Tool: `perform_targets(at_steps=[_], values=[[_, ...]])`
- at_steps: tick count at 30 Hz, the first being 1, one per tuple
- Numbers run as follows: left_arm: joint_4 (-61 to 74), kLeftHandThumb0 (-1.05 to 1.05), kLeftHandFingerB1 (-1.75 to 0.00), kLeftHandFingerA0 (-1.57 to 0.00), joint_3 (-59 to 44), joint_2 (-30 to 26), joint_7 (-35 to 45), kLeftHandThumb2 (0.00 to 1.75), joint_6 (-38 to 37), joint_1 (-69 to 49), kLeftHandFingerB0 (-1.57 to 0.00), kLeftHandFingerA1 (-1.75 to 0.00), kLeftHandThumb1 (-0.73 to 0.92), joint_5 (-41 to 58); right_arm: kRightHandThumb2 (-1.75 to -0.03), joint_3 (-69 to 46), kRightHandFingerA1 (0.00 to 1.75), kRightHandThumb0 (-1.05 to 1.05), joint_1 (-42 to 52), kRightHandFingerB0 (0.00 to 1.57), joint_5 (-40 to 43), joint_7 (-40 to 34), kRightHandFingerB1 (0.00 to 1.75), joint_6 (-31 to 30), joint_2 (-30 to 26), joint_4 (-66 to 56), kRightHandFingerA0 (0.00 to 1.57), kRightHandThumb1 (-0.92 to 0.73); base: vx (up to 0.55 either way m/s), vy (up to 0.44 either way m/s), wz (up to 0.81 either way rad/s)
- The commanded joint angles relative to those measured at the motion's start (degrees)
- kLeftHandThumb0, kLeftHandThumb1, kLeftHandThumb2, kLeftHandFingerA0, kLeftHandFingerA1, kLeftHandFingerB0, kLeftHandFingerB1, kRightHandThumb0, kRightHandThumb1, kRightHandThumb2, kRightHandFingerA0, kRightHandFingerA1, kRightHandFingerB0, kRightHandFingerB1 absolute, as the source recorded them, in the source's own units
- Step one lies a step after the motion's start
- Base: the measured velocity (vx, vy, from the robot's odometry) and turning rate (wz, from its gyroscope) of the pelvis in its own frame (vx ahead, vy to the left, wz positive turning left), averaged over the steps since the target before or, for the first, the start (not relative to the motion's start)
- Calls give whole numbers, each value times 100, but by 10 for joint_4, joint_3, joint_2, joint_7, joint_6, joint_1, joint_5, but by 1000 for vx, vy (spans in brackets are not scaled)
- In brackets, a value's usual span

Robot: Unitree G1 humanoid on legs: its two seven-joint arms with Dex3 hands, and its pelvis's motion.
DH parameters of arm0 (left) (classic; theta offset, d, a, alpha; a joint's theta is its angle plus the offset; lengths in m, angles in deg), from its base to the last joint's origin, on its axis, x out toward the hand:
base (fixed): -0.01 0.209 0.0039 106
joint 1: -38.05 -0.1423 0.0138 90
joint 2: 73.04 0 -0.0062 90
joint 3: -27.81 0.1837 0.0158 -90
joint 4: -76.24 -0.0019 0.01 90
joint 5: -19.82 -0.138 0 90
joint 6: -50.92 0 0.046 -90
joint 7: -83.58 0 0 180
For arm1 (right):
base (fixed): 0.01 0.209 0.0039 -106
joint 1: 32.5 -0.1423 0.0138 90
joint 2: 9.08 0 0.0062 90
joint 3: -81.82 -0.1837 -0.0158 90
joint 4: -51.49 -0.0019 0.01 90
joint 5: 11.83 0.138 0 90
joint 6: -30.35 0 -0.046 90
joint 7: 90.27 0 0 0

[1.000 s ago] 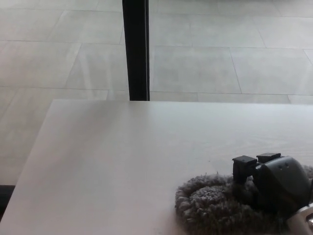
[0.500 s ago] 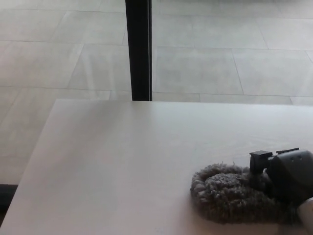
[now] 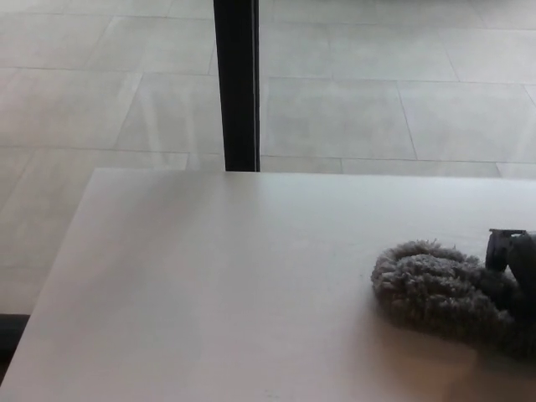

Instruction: The robot uses its right hand to pick up the duster kept in the middle of the desk and use it to wipe the desk by swiping its surface twice

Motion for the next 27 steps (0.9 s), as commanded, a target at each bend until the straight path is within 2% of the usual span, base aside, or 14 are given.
perform_targets(at_steps=[1, 4, 6, 7, 8, 11, 13, 14, 15, 16, 19, 20, 21, 27], values=[[0, -79, -38, -41, 7, -4, 14, 67, -24, -14, -39, -52, 87, 3, -65, -144, 148, -35, -53, 70, 149, 133, 75, -223, 11, 62, 89, -68, 0, 0, 0], [2, -80, -39, -44, 1, -4, 17, 66, -18, -15, -40, -55, 85, 11, -59, -189, 152, -33, -47, 70, 175, 117, 79, -218, 1, 60, 87, -65, 0, 0, 0], [4, -81, -39, -44, 3, -7, 17, 65, -20, -16, -39, -54, 86, 9, -61, -243, 135, -38, -49, 71, 212, 86, 72, -230, 7, 59, 84, -65, 0, 0, 0], [6, -81, -40, -42, 5, -8, 16, 66, -19, -16, -38, -54, 86, 8, -60, -278, 112, -40, -52, 44, 239, 69, 60, -237, 12, 60, 74, -69, 0, 0, 0], [9, -82, -40, -41, 7, -9, 15, 66, -17, -16, -37, -54, 85, 6, -62, -332, 116, -42, -53, 58, 282, 49, 83, -227, 18, 58, 78, -79, 0, 0, 0], [5, -83, -40, -41, 11, -10, 10, 66, -22, -13, -38, -54, 85, 1, -72, -321, 149, -33, -39, 87, 249, 73, 93, -210, 16, 55, 93, -62, 0, 0, 0], [6, -83, -41, -41, 11, -10, 11, 66, -18, -11, -39, -55, 85, 2, -62, -295, 143, -35, -38, 81, 215, 101, 80, -218, 15, 55, 91, -62, 0, 0, 0], [7, -88, -48, -38, 15, -9, 9, 87, -21, -8, -34, -59, 69, -1, -62, -296, 144, -39, -43, 81, 211, 110, 79, -225, 22, 52, 89, -58, 0, 0, 0], [7, -88, -48, -38, 16, -8, 9, 87, -21, -8, -34, -59, 69, -1, -62, -299, 144, -39, -43, 81, 208, 111, 79, -226, 22, 51, 89, -58, 0, 0, 0], [6, -82, -41, -40, 14, -8, 12, 66, -21, -8, -38, -55, 86, 2, -60, -297, 141, -41, -41, 80, 204, 113, 84, -228, 39, 49, 93, -59, 0, 0, 0], [7, -83, -41, -42, 16, -7, 8, 66, -24, -8, -40, -55, 85, 2, -64, -298, 148, -36, -37, 72, 196, 84, 75, -234, 66, 45, 94, -59, 0, 0, 0], [8, -83, -42, -41, 17, -6, 10, 66, -30, -9, -39, -56, 87, 2, -64, -288, 142, -45, -31, 88, 187, 89, 85, -225, 74, 38, 106, -52, 0, 0, 0], [7, -82, -42, -39, 11, -5, 18, 66, -30, -8, -38, -57, 86, 9, -68, -263, 156, -34, -23, 79, 163, 84, 92, -206, 89, 31, 96, -58, 0, 0, 0], [7, -79, -41, -35, 7, -11, 31, 66, -26, -8, -34, -57, 88, 17, -60, -197, 158, -35, 10, 84, 127, 66, 91, -142, 112, -7, 92, -67, 0, 0, 0]])
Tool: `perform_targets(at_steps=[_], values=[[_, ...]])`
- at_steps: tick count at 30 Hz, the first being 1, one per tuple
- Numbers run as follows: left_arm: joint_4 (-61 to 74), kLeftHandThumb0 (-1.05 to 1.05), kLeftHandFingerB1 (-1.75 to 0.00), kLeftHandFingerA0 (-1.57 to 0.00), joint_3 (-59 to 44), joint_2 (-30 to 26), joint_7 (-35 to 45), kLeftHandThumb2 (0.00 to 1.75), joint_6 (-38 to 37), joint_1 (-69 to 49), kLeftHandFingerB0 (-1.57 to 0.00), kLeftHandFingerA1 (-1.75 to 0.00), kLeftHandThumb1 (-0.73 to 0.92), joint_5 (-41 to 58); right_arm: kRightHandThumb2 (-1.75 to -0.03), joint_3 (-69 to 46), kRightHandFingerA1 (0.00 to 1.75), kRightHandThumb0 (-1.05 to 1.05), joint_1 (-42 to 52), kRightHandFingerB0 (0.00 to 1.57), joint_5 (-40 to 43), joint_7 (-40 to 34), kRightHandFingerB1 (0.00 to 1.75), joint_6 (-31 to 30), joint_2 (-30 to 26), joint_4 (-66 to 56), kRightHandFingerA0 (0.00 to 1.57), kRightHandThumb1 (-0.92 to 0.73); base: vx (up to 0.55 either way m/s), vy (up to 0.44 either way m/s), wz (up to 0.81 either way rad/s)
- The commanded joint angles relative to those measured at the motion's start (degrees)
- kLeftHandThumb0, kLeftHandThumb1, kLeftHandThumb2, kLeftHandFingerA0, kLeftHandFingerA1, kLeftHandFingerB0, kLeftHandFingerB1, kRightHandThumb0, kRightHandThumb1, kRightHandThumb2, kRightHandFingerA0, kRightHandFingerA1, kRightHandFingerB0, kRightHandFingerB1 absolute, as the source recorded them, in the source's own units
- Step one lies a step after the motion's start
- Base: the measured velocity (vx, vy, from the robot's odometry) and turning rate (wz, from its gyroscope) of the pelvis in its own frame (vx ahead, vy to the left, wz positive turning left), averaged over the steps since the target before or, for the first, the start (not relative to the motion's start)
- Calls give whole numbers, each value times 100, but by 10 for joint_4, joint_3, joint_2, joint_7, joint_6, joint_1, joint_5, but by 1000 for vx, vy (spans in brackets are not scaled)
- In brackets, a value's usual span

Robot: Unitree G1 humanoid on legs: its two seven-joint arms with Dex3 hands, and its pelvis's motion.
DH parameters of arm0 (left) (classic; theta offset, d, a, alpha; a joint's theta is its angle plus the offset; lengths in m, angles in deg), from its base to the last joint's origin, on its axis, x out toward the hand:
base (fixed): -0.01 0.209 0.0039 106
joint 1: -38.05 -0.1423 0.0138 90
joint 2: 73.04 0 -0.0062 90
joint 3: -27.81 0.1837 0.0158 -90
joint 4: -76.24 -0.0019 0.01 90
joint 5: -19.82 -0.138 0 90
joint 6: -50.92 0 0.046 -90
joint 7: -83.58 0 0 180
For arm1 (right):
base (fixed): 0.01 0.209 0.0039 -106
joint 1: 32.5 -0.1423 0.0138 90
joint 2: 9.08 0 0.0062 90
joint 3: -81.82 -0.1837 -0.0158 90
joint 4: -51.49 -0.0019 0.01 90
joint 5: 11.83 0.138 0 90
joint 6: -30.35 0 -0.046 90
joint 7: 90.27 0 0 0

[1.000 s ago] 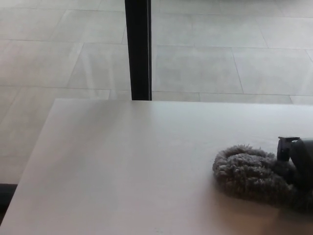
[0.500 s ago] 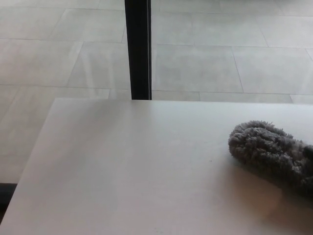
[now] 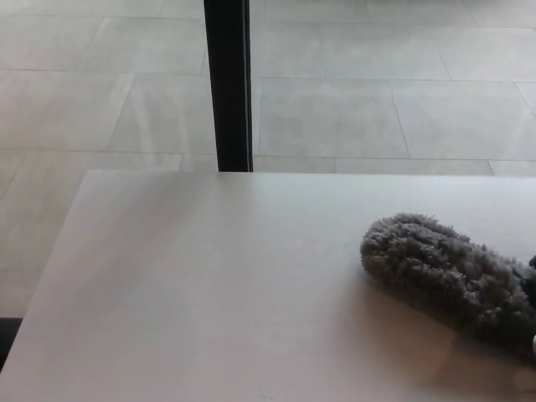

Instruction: The robot uses its right hand to pick up the duster kept in the middle of the desk and use it to wipe the desk by swiping its surface twice

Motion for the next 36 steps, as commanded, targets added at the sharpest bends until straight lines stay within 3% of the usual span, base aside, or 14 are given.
perform_targets(at_steps=[1, 4, 6, 10, 12, 13, 17, 19, 20, 24, 26, 29, 30, 36], values=[[2, -84, -45, -36, -5, -13, 20, 81, -14, -4, -31, -58, 73, 13, -59, 53, 153, -30, 33, 84, -6, 27, 68, 25, 15, -25, 92, -64, 0, 0, 0], [2, -80, -41, -38, -5, -15, 19, 66, -10, -2, -35, -57, 87, 13, -61, 74, 148, -31, 57, 78, 6, 71, 61, 58, 4, -55, 93, -60, 0, 0, 0], [2, -86, -46, -36, -2, -13, 16, 85, -13, -1, -31, -59, 72, 10, -59, 84, 156, -30, 71, 77, 9, 81, 109, 68, -3, -72, 87, -65, 0, 0, 0], [-1, -81, -42, -36, -2, -12, 13, 66, -12, 2, -36, -56, 87, 10, -66, 105, 142, -43, 95, 54, 13, 136, 78, 111, -30, -92, 80, -77, 0, 0, 0], [2, -78, -42, -35, -8, -14, 26, 67, -8, 0, -36, -57, 88, 18, -98, 128, 97, -72, 108, 8, 11, 234, 49, 118, -61, -119, 41, -71, 0, 0, 0], [2, -78, -42, -36, -9, -14, 27, 67, -6, 0, -37, -56, 88, 19, -65, 133, 80, -72, 115, 4, 11, 249, 36, 118, -69, -131, 6, -87, 0, 0, 0], [5, -79, -42, -38, -9, -17, 20, 67, -9, 1, -39, -57, 89, 18, -115, 162, 22, -105, 141, 0, -4, 288, 11, 138, -101, -174, 0, -77, 0, 0, 0], [4, -79, -42, -38, -10, -18, 21, 67, -7, 2, -39, -57, 89, 19, -115, 174, 22, -105, 146, 0, -10, 305, 11, 140, -111, -185, 0, -77, 0, 0, 0], [4, -78, -42, -37, -8, -18, 21, 67, -9, 2, -40, -56, 89, 16, -68, 178, 0, -102, 154, 0, -8, 322, 0, 142, -118, -197, 0, -91, 0, 0, 0], [2, -78, -41, -35, -9, -19, 25, 67, -8, 5, -38, -56, 89, 18, -106, 170, 4, -105, 191, 0, 32, 366, 10, 156, -124, -247, 0, -62, 0, 0, 0], [-1, -79, -41, -37, -6, -18, 17, 67, -8, 11, -40, -56, 89, 14, -86, 168, 73, -72, 224, 8, 46, 332, 34, 208, -117, -287, 72, -57, 0, 0, 0], [-1, -77, -53, -37, -9, -17, 21, 115, -3, 16, -32, -64, 73, 18, -62, 177, 135, -37, 233, 24, 45, 301, 39, 283, -113, -278, 90, -69, 0, 0, 0], [-1, -79, -43, -37, -11, -17, 20, 67, -1, 17, -40, -57, 89, 20, -65, 189, 148, -38, 235, 27, 44, 299, 41, 317, -110, -278, 92, -70, 0, 0, 0], [5, -77, -54, -32, -15, -18, 19, 115, -1, 21, -34, -61, 75, 24, -98, 208, 95, -71, 231, 17, 110, 424, 51, 316, -109, -359, 86, -63, 0, 0, 0]])
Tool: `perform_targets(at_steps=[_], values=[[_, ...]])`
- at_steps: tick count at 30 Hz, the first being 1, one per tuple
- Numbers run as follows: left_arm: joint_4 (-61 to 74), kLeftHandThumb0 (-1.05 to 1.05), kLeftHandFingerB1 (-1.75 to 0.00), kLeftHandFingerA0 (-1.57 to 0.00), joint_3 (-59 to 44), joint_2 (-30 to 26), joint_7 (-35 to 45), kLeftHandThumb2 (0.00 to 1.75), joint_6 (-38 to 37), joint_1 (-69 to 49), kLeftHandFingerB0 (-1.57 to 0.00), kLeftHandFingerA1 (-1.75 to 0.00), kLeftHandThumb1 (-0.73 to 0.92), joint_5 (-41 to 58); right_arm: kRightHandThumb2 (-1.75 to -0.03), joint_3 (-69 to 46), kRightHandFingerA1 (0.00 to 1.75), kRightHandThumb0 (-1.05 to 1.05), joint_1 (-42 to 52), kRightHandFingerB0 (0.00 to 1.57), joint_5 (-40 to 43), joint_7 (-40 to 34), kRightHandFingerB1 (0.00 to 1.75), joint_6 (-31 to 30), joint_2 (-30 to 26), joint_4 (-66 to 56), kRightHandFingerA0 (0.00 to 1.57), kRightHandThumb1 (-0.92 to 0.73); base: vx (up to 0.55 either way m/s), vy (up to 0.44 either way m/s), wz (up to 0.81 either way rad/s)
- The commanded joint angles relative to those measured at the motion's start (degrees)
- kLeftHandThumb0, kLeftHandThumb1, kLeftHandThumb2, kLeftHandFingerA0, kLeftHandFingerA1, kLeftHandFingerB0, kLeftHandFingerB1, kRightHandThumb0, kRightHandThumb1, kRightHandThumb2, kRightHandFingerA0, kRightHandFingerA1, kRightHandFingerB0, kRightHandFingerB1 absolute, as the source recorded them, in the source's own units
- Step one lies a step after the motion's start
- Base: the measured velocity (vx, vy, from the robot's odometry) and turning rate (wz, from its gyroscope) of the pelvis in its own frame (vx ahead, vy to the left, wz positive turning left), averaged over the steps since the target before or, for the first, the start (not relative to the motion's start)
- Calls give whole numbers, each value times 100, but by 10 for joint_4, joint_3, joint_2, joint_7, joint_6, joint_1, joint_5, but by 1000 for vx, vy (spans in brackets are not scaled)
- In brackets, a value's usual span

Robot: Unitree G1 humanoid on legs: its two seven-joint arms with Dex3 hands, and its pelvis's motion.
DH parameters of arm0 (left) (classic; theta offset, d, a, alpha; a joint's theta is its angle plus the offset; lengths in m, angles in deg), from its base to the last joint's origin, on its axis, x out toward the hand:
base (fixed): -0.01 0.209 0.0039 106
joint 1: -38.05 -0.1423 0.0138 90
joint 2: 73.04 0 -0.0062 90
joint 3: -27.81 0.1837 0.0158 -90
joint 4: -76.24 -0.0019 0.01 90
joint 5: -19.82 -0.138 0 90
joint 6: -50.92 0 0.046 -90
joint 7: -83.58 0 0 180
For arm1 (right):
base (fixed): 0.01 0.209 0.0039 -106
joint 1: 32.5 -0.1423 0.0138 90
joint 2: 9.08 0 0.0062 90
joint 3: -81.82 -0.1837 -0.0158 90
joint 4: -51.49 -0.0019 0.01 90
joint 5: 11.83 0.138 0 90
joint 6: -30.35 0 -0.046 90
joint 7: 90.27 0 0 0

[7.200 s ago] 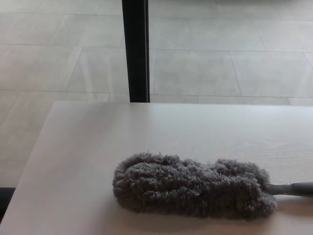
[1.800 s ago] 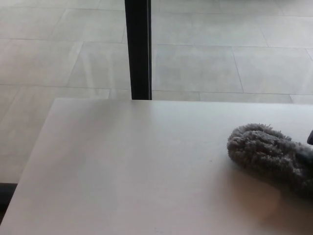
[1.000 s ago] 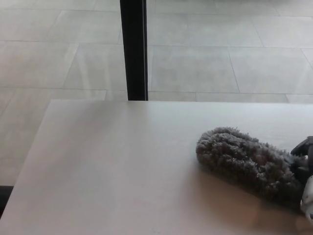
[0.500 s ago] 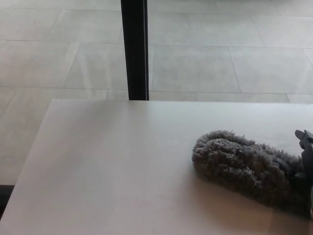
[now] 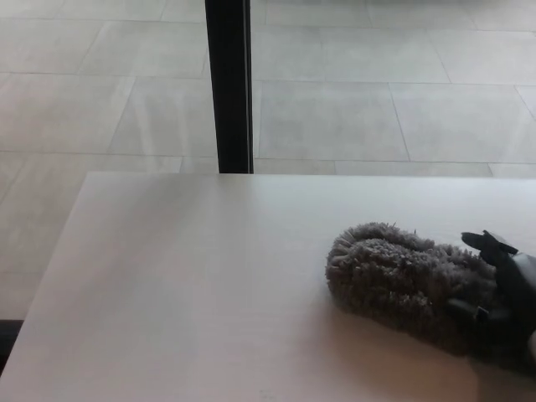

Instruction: The robot uses its right hand to pick up the duster kept in the middle of the desk and use it to wipe the desk by swiping its surface twice

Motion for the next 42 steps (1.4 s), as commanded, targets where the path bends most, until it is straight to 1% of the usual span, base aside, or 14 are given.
perform_targets(at_steps=[1, 2, 3, 4, 5, 7, 8, 11, 20, 36, 37, 38, 39, 42], values=[[4, -78, -54, -33, -15, -18, 9, 114, 3, 10, -32, -62, 75, 24, -98, 58, 97, -71, 69, 16, 87, 239, 51, 139, -25, -96, 87, -64, 0, 0, 0], [3, -77, -43, -34, -17, -19, 12, 67, 5, 11, -39, -55, 90, 27, -98, 60, 96, -72, 70, 15, 87, 248, 51, 130, -29, -111, 86, -63, 0, 0, 0], [3, -77, -53, -35, -20, -19, 12, 114, 9, 11, -30, -62, 74, 30, -96, 62, 100, -72, 72, 15, 89, 257, 51, 127, -35, -125, 86, -61, 0, 0, 0], [4, -78, -43, -35, -21, -19, 12, 67, 8, 10, -39, -57, 89, 31, -93, 64, 100, -67, 75, 15, 91, 262, 50, 127, -38, -133, 84, -59, 0, 0, 0], [4, -76, -52, -35, -17, -20, 11, 114, 1, 9, -28, -63, 71, 25, -62, 64, 157, -39, 76, 36, 95, 252, 45, 169, -40, -120, 89, -73, 0, 0, 0], [2, -76, -52, -35, -11, -21, 8, 114, -7, 8, -28, -63, 71, 17, -62, 64, 157, -39, 75, 36, 100, 234, 45, 231, -39, -90, 89, -73, 0, 0, 0], [1, -77, -52, -35, -15, -21, 11, 114, -2, 9, -28, -63, 72, 21, -107, 75, 137, -26, 82, 78, -5, 76, 89, 277, -55, -86, 124, -63, 0, 0, 0], [4, -79, -43, -37, -16, -18, 9, 67, -1, 10, -40, -56, 89, 22, -99, 74, 171, -16, 83, 85, -33, 28, 119, 270, -58, -86, 96, -69, 0, 0, 0], [6, -77, -43, -37, -22, -13, 11, 67, -6, 17, -39, -57, 89, 28, -106, 111, 170, -22, 70, 77, -182, -278, 138, 213, -34, -41, 93, -58, 0, 0, 0], [5, -77, -43, -36, -12, -17, 11, 67, -12, 40, -39, -55, 89, 17, -97, 229, 175, -24, 121, 70, -214, -363, 164, 149, 149, -31, 83, -55, 0, 0, 0], [4, -76, -53, -35, -13, -18, 14, 114, -12, 41, -30, -63, 74, 19, -101, 243, 175, -23, 114, 69, -227, -382, 165, 150, 160, -25, 83, -53, 0, 0, 0], [6, -76, -45, -37, -15, -18, 14, 67, -10, 43, -41, -57, 89, 20, -105, 263, 175, -23, 103, 65, -238, -389, 173, 151, 180, -19, 84, -54, 0, 0, 0], [7, -70, -56, -38, -15, -18, 11, 112, -8, 45, -34, -64, 70, 20, -101, 273, 175, -25, 95, 66, -244, -392, 170, 147, 191, -15, 85, -54, 0, 0, 0], [7, -76, -45, -37, -15, -18, 15, 68, -9, 48, -42, -59, 89, 22, -101, 297, 175, -26, 75, 63, -263, -406, 174, 124, 210, -8, 87, -52, 0, 0, 0]])
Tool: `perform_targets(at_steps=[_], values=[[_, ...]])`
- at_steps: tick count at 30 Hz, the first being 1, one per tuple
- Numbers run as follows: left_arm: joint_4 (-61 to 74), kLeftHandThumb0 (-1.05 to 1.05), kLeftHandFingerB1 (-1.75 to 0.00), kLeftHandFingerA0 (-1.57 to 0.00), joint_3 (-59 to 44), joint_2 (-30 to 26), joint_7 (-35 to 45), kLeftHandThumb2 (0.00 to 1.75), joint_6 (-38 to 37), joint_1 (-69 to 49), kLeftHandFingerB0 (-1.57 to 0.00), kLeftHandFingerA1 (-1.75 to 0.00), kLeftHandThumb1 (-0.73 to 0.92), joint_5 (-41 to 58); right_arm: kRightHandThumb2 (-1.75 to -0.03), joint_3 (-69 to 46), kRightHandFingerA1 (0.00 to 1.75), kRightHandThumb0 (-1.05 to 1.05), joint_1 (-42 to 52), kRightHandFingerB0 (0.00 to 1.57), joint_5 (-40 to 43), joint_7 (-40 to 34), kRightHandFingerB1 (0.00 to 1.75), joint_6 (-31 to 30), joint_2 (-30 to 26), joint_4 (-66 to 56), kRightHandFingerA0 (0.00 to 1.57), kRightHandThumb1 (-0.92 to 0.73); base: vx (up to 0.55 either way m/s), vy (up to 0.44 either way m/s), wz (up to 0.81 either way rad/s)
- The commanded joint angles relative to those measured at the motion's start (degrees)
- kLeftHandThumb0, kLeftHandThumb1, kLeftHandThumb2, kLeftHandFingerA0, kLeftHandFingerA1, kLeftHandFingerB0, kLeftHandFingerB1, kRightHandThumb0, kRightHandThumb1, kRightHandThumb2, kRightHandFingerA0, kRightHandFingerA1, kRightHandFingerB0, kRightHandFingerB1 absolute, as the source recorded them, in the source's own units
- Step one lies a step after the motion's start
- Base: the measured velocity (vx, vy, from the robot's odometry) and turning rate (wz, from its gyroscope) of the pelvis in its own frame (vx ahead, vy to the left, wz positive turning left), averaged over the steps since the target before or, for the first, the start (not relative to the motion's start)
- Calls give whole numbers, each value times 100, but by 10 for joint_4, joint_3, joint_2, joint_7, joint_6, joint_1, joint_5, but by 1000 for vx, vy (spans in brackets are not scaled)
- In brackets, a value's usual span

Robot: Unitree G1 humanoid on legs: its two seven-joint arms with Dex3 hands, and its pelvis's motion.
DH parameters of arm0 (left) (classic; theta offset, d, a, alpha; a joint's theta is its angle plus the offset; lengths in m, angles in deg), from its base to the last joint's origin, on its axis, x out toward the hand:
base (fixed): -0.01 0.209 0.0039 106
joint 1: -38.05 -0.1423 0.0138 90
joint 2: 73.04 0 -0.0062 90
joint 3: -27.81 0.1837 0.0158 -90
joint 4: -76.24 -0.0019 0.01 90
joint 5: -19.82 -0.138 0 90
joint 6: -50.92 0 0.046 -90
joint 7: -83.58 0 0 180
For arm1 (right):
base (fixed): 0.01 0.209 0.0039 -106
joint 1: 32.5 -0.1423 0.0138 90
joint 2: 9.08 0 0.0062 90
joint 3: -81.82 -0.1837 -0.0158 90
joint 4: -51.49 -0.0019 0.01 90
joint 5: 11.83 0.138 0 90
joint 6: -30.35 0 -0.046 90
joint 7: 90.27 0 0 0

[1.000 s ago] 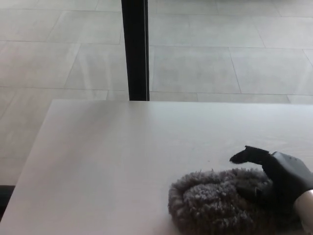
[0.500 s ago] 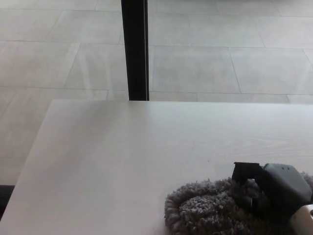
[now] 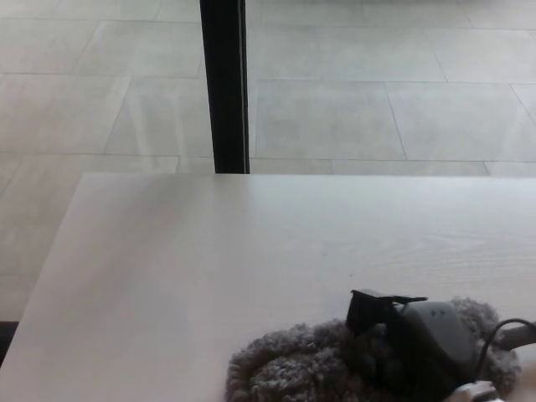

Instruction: The robot uses its right hand to pick up the duster kept in the middle of the desk and use it to wipe the desk by swiping its surface twice

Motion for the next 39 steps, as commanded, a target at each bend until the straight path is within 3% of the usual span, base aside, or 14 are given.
perform_targets(at_steps=[1, 6, 10, 12, 13, 16, 21, 23, 24, 27, 28, 36, 37, 39], values=[[6, -76, -44, -37, -7, -18, 14, 67, -9, 15, -40, -58, 89, 18, -106, 144, 175, -25, 11, 63, -174, -186, 174, -19, 115, 40, 89, -49, 0, 0, 0], [5, -77, -46, -38, -5, -18, 16, 67, -14, 14, -42, -59, 89, 16, -104, 163, 175, -24, -20, 63, -184, -195, 171, -26, 108, 63, 88, -43, 0, 0, 0], [6, -78, -46, -37, -8, -16, 14, 67, -9, 12, -40, -59, 89, 22, -90, 139, 170, -25, -53, 84, -154, -169, 112, -29, 74, 89, 90, -47, 0, 0, 0], [7, -78, -46, -37, -6, -16, 16, 68, -12, 10, -41, -59, 89, 21, -104, 134, 172, -22, -69, 82, -149, -182, 130, -25, 67, 109, 95, -48, 0, 0, 0], [5, -78, -44, -38, -5, -15, 13, 66, -17, 9, -40, -57, 88, 20, -120, 124, 143, -32, -83, 90, -140, -183, 117, -20, 59, 120, 130, -47, 0, 0, 0], [4, -79, -43, -38, -4, -11, 10, 66, -18, 7, -40, -56, 87, 20, -119, 107, 142, -32, -118, 87, -133, -188, 115, -10, 37, 149, 130, -50, 0, 0, 0], [1, -78, -43, -39, -4, -8, 11, 66, -23, 5, -39, -56, 89, 22, -126, 74, 175, -24, -148, 76, -120, -183, 155, -19, 23, 177, 97, -47, 0, 0, 0], [3, -77, -42, -38, -3, -6, 8, 67, -19, 3, -38, -55, 89, 23, -128, 51, 175, -22, -157, 78, -100, -159, 158, -9, 18, 183, 101, -44, 0, 0, 0], [3, -77, -42, -38, -3, -4, 9, 66, -21, 1, -39, -55, 89, 24, -119, 50, 144, -30, -165, 98, -108, -166, 129, -17, 14, 191, 126, -46, 0, 0, 0], [-1, -78, -41, -38, -5, -3, 11, 66, -21, -1, -38, -54, 87, 26, -117, 28, 148, -33, -187, 94, -97, -149, 125, -28, 15, 220, 132, -46, 0, 0, 0], [-2, -78, -41, -39, -5, -3, 8, 66, -18, 0, -39, -53, 88, 26, -116, 19, 175, -21, -192, 81, -94, -145, 150, -35, 17, 230, 104, -46, 0, 0, 0], [1, -76, -42, -38, -11, 6, 11, 66, -15, -8, -38, -55, 88, 34, -80, -39, 175, -20, -203, 67, -72, -98, 164, -110, -4, 303, 88, -54, 0, 0, 0], [1, -76, -42, -37, -12, 6, 11, 66, -14, -8, -38, -55, 88, 35, -70, -41, 171, -22, -202, 87, -73, -103, 102, -113, -8, 308, 92, -54, 0, 0, 0], [0, -75, -40, -37, -11, 6, 11, 67, -14, -11, -37, -53, 89, 33, -67, -40, 165, -5, -201, 98, -83, -116, 97, -132, -21, 320, 103, -48, 0, 0, 0]])
